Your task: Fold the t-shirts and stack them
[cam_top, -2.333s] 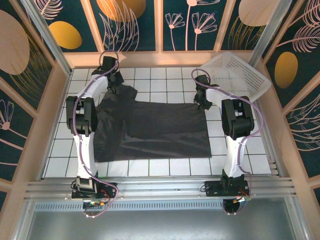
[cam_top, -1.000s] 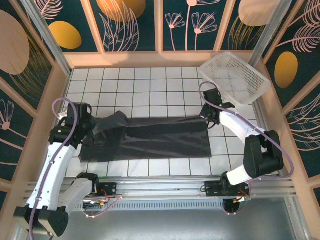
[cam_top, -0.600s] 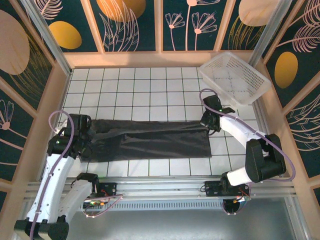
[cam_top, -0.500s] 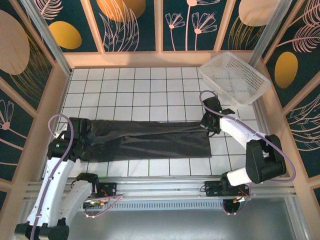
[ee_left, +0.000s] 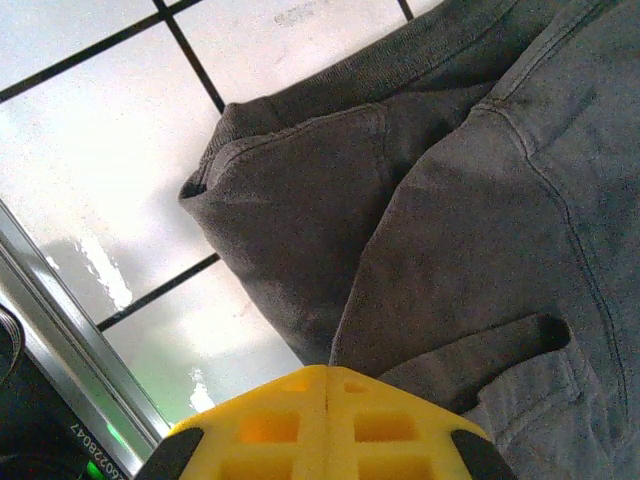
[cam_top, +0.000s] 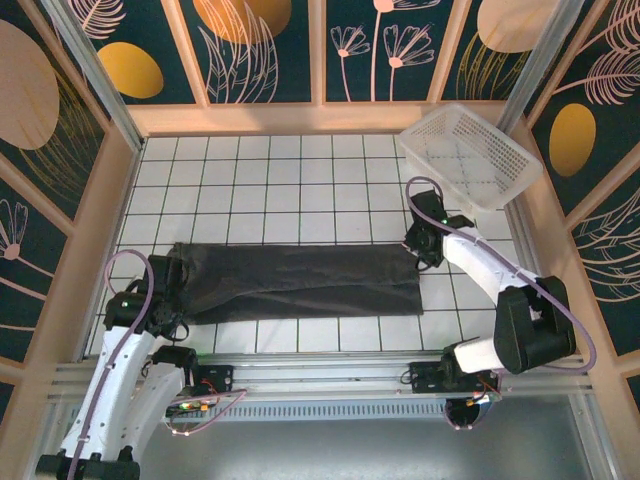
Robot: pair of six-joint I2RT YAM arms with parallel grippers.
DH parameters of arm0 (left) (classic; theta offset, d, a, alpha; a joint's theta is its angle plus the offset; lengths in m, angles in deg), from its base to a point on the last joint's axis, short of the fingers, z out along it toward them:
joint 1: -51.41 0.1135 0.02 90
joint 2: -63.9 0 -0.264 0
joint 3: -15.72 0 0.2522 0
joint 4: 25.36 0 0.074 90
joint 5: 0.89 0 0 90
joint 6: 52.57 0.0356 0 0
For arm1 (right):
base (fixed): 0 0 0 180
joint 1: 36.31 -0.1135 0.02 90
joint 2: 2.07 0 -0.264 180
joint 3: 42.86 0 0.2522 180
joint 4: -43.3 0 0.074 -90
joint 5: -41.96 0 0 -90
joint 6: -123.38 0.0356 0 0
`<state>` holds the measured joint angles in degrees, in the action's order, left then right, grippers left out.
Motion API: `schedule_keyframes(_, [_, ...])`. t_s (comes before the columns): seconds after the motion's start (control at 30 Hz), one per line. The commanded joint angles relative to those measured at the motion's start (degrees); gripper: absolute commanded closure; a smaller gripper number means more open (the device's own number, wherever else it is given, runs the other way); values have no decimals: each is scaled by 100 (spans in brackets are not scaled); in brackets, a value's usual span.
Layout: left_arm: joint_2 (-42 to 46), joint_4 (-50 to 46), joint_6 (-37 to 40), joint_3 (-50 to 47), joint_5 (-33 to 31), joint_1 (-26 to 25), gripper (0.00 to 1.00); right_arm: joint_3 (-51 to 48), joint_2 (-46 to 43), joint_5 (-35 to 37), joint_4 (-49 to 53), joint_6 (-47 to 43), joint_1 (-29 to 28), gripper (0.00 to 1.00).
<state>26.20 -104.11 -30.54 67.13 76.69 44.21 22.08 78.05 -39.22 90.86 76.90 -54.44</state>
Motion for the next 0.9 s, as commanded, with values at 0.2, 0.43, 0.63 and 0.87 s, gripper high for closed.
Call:
schedule_keyframes(0.2, [-503, 266, 202, 820, -130, -1, 50, -46, 438, -574, -407, 262, -173, 78])
schedule_keyframes(0.43, [-2109, 2577, 517, 869, 739, 8, 59, -86, 894, -946, -781, 379, -257, 82])
schedule_keyframes(0.63, [-4185, 4160, 812, 872, 1269, 541, 72, -93, 1412, -996, -843, 417, -98, 85])
schedule_keyframes(0.87, [-6003, 4632, 1648, 1428, 1821, 1543, 79, 474, 2235, -974, -701, 244, 233, 86])
